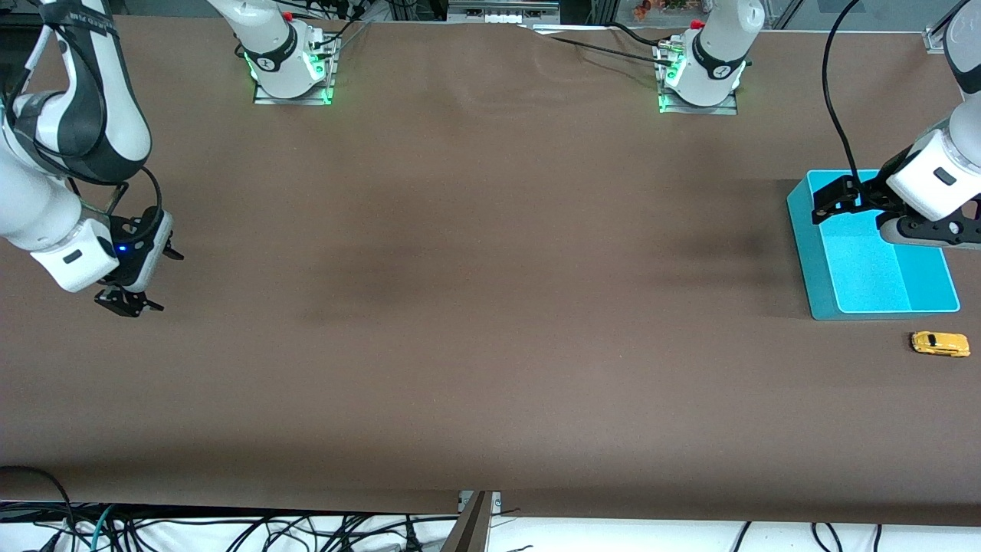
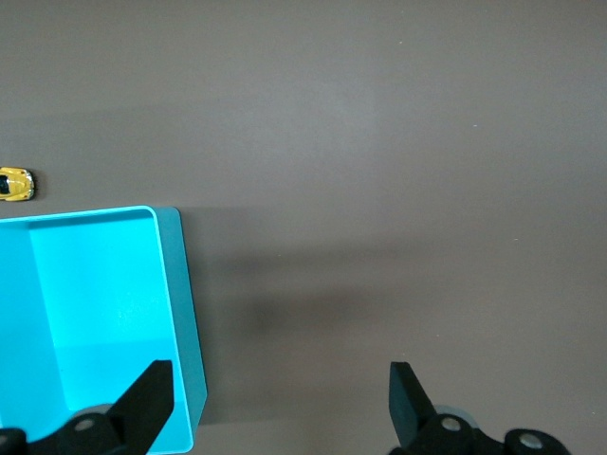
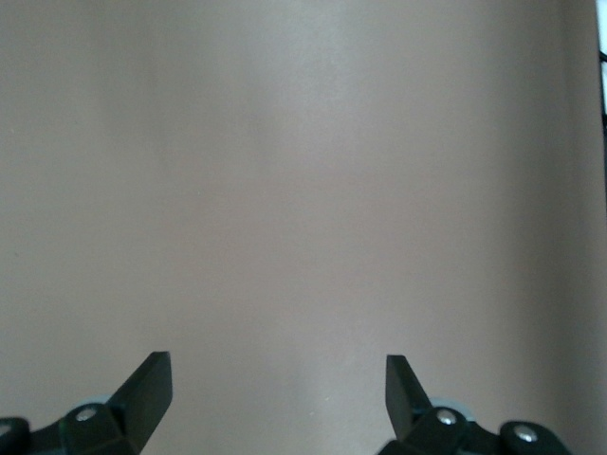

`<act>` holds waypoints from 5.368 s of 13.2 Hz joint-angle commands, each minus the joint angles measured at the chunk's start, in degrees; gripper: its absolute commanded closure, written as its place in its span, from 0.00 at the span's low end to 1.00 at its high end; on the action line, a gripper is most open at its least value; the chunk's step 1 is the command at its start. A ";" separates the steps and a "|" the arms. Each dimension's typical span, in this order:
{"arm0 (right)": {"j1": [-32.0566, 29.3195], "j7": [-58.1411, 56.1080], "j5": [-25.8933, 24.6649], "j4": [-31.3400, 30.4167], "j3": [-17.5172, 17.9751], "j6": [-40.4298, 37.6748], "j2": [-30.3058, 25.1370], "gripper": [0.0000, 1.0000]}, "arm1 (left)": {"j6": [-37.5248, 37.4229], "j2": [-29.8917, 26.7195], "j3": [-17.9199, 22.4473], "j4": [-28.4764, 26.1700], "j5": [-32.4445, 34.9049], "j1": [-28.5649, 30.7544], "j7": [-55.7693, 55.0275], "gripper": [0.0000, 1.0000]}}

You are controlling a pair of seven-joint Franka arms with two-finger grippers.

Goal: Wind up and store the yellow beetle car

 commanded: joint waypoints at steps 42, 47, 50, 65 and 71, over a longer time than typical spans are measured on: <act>7.66 86.78 -4.83 9.36 3.03 -18.78 -2.64 0.01 | 30.74 50.18 2.51 29.35 -10.04 34.28 121.55 0.00; 7.83 86.78 -4.92 10.51 2.94 -17.72 -0.26 0.01 | 30.92 53.78 2.34 31.98 -10.13 33.84 121.28 0.00; 7.83 86.69 -4.92 10.68 2.94 -16.49 0.09 0.01 | 31.36 54.93 2.25 33.75 -10.40 33.05 121.28 0.00; 7.74 86.69 -4.74 10.68 2.94 -16.93 -0.08 0.01 | 32.94 57.22 2.25 34.10 -12.33 32.96 121.90 0.70; 7.74 86.69 -4.65 10.68 2.94 -17.02 -0.08 0.01 | 32.76 56.25 2.69 36.12 -12.15 33.40 123.30 0.75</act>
